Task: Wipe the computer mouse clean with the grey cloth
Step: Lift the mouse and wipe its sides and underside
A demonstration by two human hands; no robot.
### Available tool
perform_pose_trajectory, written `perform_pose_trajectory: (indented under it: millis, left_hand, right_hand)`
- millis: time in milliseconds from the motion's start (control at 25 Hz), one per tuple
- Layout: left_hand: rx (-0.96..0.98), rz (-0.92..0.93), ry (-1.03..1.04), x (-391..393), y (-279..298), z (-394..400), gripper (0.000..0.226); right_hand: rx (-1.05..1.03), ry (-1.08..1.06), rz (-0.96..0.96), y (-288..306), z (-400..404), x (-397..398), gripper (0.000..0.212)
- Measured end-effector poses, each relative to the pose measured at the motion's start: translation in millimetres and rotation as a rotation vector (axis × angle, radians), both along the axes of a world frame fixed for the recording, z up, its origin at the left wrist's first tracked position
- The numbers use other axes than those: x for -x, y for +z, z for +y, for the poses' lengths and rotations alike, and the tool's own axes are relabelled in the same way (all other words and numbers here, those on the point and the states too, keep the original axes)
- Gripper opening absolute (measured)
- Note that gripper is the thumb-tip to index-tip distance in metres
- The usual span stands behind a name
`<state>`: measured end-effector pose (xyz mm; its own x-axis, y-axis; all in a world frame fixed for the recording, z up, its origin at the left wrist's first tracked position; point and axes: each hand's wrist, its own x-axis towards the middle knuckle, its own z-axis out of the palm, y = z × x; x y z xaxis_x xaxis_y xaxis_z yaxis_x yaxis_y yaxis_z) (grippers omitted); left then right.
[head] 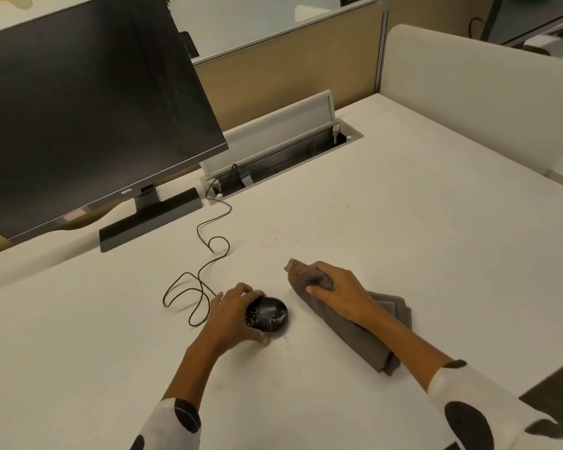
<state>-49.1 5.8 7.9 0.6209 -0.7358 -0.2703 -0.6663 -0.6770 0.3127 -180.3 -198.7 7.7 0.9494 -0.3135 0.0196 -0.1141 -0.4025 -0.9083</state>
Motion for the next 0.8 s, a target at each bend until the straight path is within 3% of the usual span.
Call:
perform_pose_trajectory:
  millis: [120,240,400,560,640,800]
  left_hand:
    - [0.147,0.031,0.090,12,-2,-3,0.094]
    - [0.326,0.127,0.230,23,-6,-4,0.090]
    - [0.381,0.188,0.351,27,-8,-4,0.080]
    - [0.415,0.184,0.310,29,-7,-3,0.078]
    - [0.444,0.221,0.282,29,-8,2,0.076]
    - [0.542,0.446,0.373,23,-7,24,0.083]
  right_hand:
    - [0.068,0.103,0.023,12,7,-18,0.015]
    - [0.129,0.242,0.028,15,31,-31,0.021]
    - [0.220,0.264,-0.003,5,45,-21,0.050]
    - [0.364,0.291,-0.171,-8,50,6,0.050]
    - [0.336,0.244,-0.153,-10,45,15,0.050]
    - [0.076,0.168,-0.050,6,22,5,0.044]
